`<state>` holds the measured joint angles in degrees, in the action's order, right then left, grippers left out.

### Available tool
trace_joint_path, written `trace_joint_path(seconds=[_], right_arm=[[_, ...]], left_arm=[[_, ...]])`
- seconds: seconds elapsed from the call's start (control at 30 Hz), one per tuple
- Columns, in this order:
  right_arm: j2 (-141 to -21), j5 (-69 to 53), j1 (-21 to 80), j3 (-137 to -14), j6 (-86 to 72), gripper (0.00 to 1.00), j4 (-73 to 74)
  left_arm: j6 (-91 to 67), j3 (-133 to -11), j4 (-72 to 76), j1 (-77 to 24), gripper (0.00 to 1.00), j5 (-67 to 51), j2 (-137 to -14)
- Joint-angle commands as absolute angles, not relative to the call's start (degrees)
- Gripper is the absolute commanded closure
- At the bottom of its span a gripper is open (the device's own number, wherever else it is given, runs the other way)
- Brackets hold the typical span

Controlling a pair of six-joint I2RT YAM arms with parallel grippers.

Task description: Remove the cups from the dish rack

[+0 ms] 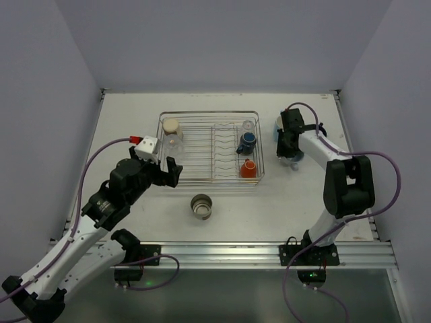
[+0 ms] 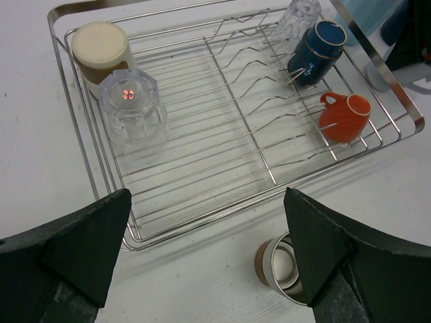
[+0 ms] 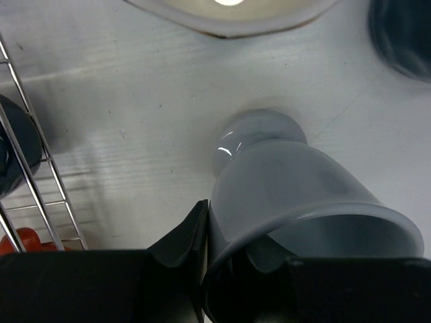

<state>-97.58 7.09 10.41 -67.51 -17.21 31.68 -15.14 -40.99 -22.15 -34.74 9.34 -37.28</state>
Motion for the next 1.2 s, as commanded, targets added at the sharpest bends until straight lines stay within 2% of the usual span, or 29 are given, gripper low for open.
trace_joint_path(seconds=[0.0, 0.1, 0.13, 0.17, 0.27, 0.33, 0.57, 0.7, 0.93, 1.17], right_arm=[[-98.69, 10.02, 10.11, -70.84, -15.38, 0.99, 30.41], [-99.05, 10.72, 10.20, -71.89, -15.64, 0.89, 31.46], [-98.27, 10.72, 10.20, -71.89, -15.82, 0.75, 31.81], [-97.65, 10.64, 10.11, -71.81, -16.08, 0.67, 31.82], [-94.14, 10.37, 10.20, -71.72, -16.70, 0.49, 32.61], [-91.77, 9.76, 10.20, -71.02, -17.14, 0.42, 32.52], [-79.12, 4.40, 10.20, -65.66, -20.03, 0.39, 29.63], [-66.05, 0.00, 10.72, -56.90, -22.49, 0.38, 24.27], [-48.90, -12.30, 16.16, -45.98, -26.09, 0.31, 14.86], [-40.70, -20.56, 20.91, -37.89, -28.47, 0.21, 8.88]], left_arm=[[-13.27, -40.96, -21.09, -34.01, 0.00, 9.05, -37.88], [-13.27, -41.31, -21.09, -33.93, 0.00, 9.58, -38.49], [-13.27, -41.48, -21.18, -33.93, 0.00, 10.02, -39.02], [-13.27, -41.66, -21.18, -33.93, 0.00, 10.19, -39.46], [-13.80, -43.06, -21.97, -33.93, 0.00, 11.51, -41.22], [-14.24, -44.38, -22.41, -33.93, 0.00, 12.21, -42.53], [-17.92, -48.25, -24.08, -33.93, 0.00, 13.09, -46.67], [-20.21, -50.09, -21.98, -33.93, 0.00, 15.81, -50.26], [-21.71, -53.52, -16.70, -33.66, 0.00, 26.87, -64.48], [-21.62, -58.35, -13.19, -30.42, 0.00, 30.06, -75.93]])
